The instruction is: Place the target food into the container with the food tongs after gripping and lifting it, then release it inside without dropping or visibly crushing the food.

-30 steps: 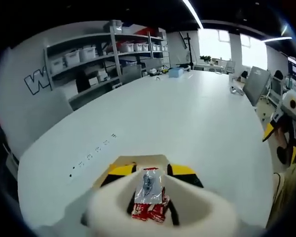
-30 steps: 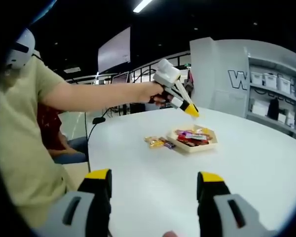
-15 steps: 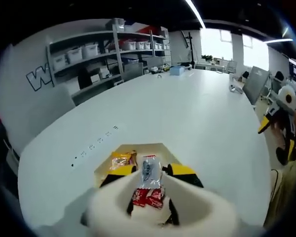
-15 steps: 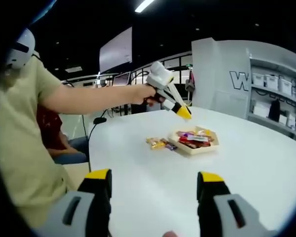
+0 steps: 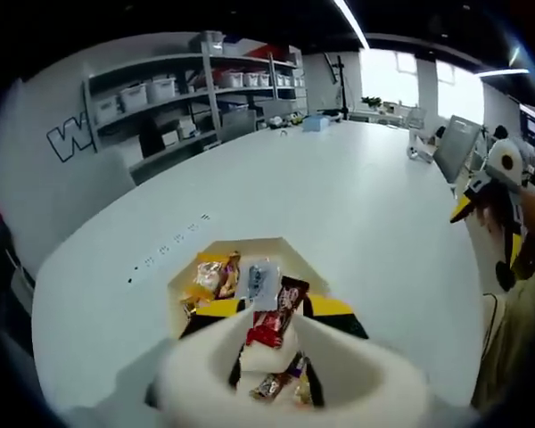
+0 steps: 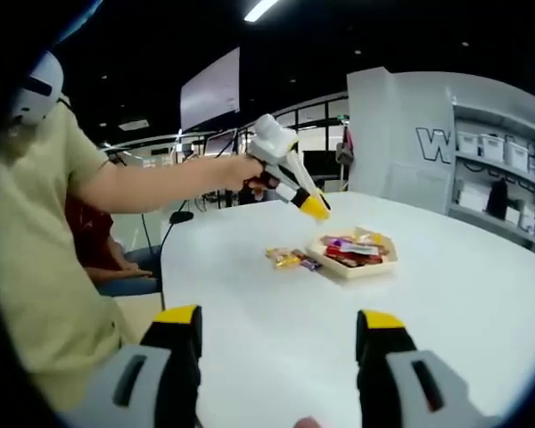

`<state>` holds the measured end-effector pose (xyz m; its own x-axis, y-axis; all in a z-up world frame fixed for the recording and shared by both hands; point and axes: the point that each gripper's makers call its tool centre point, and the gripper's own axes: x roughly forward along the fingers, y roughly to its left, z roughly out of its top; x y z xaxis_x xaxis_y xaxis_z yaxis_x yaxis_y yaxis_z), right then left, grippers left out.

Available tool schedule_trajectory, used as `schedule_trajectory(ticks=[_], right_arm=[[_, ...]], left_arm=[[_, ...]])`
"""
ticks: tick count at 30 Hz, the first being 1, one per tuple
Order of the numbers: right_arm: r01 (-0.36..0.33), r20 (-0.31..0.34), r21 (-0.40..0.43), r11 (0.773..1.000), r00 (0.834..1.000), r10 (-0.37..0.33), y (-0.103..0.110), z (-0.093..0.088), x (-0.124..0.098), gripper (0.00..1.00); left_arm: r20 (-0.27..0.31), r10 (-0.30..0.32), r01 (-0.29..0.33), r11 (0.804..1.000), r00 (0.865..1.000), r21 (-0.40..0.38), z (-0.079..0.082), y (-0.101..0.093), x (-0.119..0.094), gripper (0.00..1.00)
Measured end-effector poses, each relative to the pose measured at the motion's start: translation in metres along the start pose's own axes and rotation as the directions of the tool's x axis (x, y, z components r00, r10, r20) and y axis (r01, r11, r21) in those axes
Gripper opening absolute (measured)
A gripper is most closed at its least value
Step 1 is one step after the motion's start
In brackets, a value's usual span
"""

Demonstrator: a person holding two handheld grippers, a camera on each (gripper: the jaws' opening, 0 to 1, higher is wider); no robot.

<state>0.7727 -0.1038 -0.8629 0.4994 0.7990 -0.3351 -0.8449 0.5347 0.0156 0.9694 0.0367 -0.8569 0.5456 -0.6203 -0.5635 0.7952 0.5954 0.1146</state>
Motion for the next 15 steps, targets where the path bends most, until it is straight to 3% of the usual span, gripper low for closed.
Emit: schedule_trajectory(ticks=[15], right_arm=[[-0.002,-0.002,0.002,1.0,1.0,0.002,0.001,-0.001,0.0,0.69]], left_arm=[[-0.022,0.004,-0.003,0.999,1.0,0.047,-0.035,-0.005,-0.025,0.25]])
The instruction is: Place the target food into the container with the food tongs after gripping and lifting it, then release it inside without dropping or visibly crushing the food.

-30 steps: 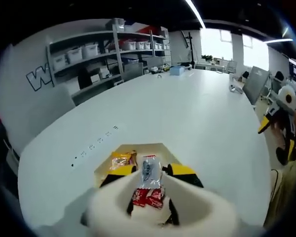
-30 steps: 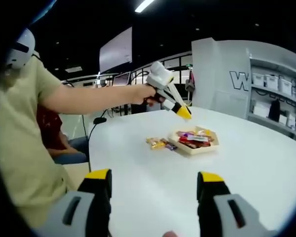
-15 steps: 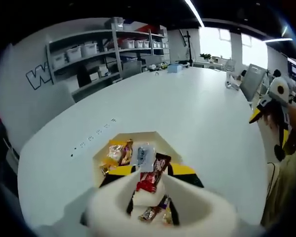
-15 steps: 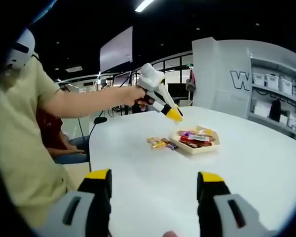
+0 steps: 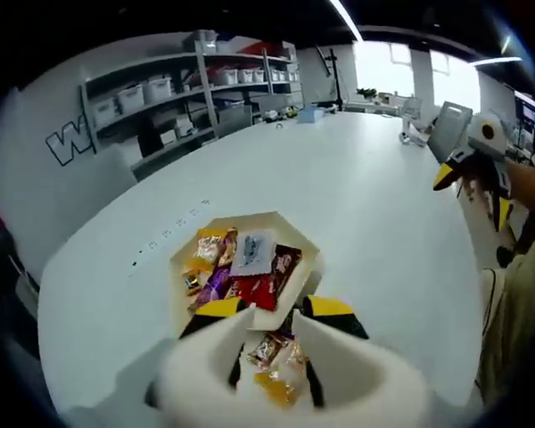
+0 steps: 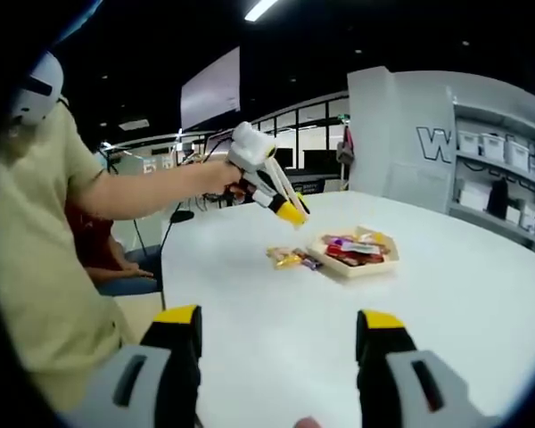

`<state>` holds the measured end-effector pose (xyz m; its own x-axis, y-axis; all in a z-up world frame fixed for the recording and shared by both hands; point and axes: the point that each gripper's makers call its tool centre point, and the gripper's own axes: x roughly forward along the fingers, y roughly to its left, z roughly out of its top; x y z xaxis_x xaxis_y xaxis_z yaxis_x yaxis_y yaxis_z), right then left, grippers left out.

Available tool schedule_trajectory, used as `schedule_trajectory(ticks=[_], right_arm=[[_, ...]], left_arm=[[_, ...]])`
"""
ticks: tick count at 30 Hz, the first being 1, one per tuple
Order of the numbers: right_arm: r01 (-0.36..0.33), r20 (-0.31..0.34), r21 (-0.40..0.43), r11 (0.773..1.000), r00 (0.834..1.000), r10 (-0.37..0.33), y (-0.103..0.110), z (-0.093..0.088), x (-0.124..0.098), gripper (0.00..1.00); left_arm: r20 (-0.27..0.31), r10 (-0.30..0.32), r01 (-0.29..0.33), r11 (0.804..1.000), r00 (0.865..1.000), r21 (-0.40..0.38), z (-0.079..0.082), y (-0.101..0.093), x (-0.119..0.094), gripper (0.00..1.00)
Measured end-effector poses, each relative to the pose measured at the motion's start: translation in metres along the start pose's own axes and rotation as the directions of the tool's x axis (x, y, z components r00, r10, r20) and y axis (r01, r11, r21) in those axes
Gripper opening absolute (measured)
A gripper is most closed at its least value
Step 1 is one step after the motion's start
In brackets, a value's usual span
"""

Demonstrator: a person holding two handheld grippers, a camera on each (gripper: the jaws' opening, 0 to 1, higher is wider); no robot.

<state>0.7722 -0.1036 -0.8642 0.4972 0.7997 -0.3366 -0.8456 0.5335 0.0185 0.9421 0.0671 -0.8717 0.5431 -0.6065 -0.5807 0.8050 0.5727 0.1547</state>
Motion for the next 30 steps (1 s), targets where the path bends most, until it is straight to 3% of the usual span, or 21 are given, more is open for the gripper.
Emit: schedule_trajectory(ticks=[13,30], right_arm=[[0.0,-0.002,-0.001,1.0,1.0,0.0,0.001,0.0,0.001,0.69],[0.0,-0.004,-0.002,1.0,1.0,0.0,0.002,0.0,0.002,0.68]], left_arm=[[-0.046,-0.022,0.024,0.999,0.999,0.033,-0.027,-0.006,-0.005,0.24],[-0.084,-0.086,0.092,0.993,0.993,0.073,-0.05,-0.019,-0.002,0.25]])
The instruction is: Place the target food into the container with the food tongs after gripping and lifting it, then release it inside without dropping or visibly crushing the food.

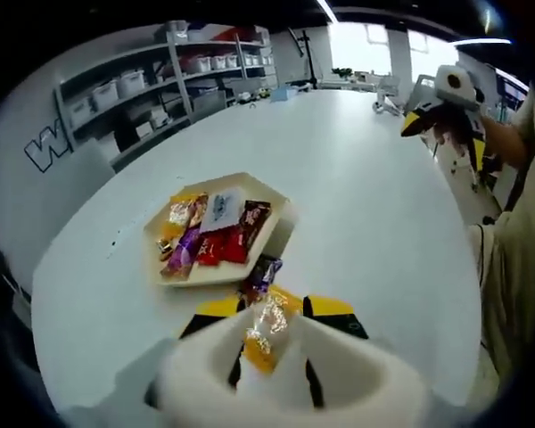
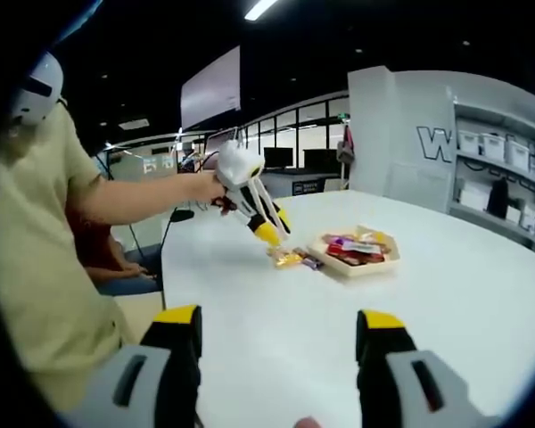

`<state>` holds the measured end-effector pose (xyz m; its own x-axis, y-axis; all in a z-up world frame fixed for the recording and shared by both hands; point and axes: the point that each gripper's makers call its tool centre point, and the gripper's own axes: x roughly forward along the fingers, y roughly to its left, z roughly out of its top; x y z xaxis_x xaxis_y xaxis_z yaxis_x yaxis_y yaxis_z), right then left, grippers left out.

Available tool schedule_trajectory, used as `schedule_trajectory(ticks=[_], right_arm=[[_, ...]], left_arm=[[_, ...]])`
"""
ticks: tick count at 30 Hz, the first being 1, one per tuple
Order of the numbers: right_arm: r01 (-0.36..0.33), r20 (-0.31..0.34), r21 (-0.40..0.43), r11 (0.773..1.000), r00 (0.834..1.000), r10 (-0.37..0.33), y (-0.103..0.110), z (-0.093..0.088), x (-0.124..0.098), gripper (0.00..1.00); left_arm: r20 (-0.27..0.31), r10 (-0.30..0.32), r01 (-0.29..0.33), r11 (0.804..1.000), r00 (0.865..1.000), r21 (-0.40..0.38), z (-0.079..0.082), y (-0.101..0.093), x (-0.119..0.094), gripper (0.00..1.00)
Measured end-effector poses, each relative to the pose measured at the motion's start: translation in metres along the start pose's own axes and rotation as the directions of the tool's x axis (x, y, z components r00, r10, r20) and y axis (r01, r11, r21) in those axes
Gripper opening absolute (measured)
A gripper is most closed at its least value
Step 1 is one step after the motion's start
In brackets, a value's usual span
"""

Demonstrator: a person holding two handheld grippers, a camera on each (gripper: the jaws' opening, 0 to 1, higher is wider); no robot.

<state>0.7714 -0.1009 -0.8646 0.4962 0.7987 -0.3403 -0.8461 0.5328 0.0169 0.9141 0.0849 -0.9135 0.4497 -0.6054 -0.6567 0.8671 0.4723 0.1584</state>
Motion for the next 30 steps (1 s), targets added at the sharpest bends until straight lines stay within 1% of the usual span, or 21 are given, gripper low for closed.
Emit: schedule_trajectory(ticks=[4,9,14,20,30], right_arm=[[0.0,0.0,0.001,1.0,1.0,0.0,0.0,0.0,0.0,0.68],[0.001,0.0,0.003,1.0,1.0,-0.001,0.0,-0.001,0.0,0.68],[0.001,-0.001,0.008,1.0,1.0,-0.001,0.0,-0.003,0.0,0.68],[0.001,0.001,0.008,1.0,1.0,-0.001,0.0,-0.003,-0.001,0.68],[-0.003,0.0,0.007,1.0,1.0,0.003,0.001,-0.003,-0.001,0.68]], left_arm=[[-0.021,-0.004,0.004,1.0,1.0,0.004,-0.007,0.002,0.004,0.25],[-0.052,0.0,0.0,1.0,0.999,0.009,-0.015,-0.001,0.007,0.25],[-0.065,0.002,-0.002,1.0,0.998,0.01,-0.019,-0.004,0.009,0.25],[-0.072,0.005,-0.005,1.0,0.997,0.007,-0.018,-0.008,0.009,0.25],[-0.077,-0.013,0.014,1.0,0.997,0.006,-0.011,-0.03,0.012,0.25]])
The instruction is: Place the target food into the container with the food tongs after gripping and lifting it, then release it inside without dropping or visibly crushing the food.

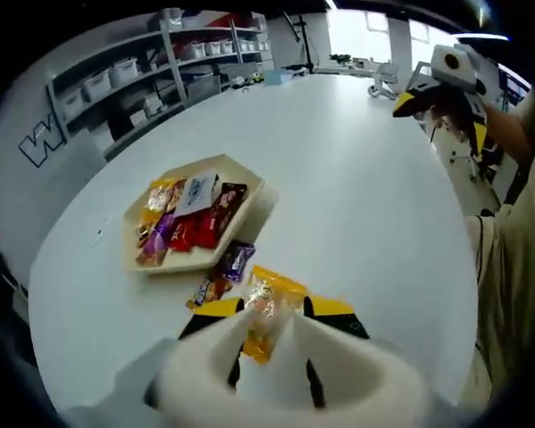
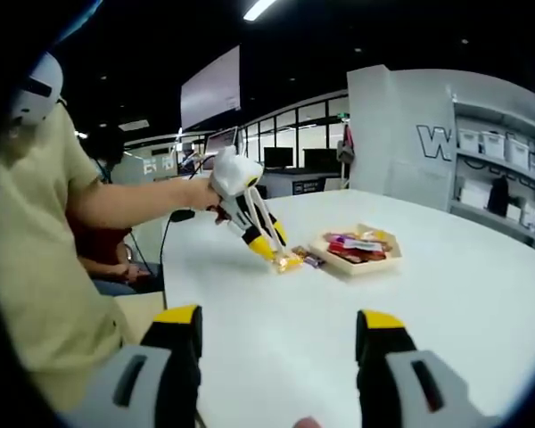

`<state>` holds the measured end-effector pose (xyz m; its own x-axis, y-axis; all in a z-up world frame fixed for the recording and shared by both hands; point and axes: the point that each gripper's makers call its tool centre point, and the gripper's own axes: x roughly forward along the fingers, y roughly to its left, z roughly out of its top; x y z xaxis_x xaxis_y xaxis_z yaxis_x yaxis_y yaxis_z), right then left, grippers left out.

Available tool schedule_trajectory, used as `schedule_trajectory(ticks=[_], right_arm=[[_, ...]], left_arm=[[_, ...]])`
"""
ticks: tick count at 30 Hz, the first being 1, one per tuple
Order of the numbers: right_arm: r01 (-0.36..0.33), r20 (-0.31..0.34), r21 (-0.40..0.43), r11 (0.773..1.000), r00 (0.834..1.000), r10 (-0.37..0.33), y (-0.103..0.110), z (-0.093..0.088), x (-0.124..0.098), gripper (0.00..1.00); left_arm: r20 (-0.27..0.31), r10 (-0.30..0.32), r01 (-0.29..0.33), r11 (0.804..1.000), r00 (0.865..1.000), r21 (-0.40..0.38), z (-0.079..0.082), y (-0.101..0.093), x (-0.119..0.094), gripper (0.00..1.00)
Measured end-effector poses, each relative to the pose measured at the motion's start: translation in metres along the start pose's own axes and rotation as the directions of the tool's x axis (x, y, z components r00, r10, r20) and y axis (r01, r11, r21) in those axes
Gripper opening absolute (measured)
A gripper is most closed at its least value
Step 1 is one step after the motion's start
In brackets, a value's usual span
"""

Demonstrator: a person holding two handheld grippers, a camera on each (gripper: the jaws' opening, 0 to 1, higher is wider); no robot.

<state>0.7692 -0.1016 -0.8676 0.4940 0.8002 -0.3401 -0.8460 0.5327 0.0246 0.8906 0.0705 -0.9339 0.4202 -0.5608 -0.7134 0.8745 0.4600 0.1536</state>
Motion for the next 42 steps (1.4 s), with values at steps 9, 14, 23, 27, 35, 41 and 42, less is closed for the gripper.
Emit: schedule_trajectory(ticks=[9,14,23,27,35,41,42], right_arm=[[0.0,0.002,-0.004,1.0,1.0,0.0,0.0,0.002,0.0,0.68],[0.0,0.002,-0.007,1.0,1.0,0.0,-0.001,0.003,-0.001,0.68],[0.001,0.002,-0.008,1.0,1.0,-0.001,-0.002,0.004,0.0,0.68],[0.001,0.002,-0.008,1.0,1.0,-0.001,-0.003,0.004,0.0,0.68],[-0.003,0.001,-0.004,1.0,1.0,0.003,-0.002,0.002,0.002,0.68],[-0.001,0.0,-0.002,1.0,1.0,0.001,-0.003,0.002,0.002,0.68],[-0.001,0.0,-0.002,1.0,1.0,0.001,-0.003,0.002,0.002,0.68]], left_arm=[[0.013,-0.02,0.019,1.0,1.0,0.02,0.008,-0.013,0.002,0.25],[0.041,0.008,-0.01,0.999,0.999,0.047,0.015,-0.005,0.0,0.26],[0.022,0.023,-0.023,1.0,1.0,0.02,0.01,-0.001,0.006,0.26],[0.025,0.028,-0.028,1.0,0.999,0.006,0.009,0.002,0.007,0.26],[0.026,0.026,-0.025,0.999,0.999,-0.028,0.005,0.005,0.011,0.27],[0.032,0.021,-0.019,0.999,0.999,-0.048,0.004,0.005,0.012,0.27],[0.032,0.023,-0.021,0.999,0.999,-0.049,0.004,0.005,0.013,0.27]])
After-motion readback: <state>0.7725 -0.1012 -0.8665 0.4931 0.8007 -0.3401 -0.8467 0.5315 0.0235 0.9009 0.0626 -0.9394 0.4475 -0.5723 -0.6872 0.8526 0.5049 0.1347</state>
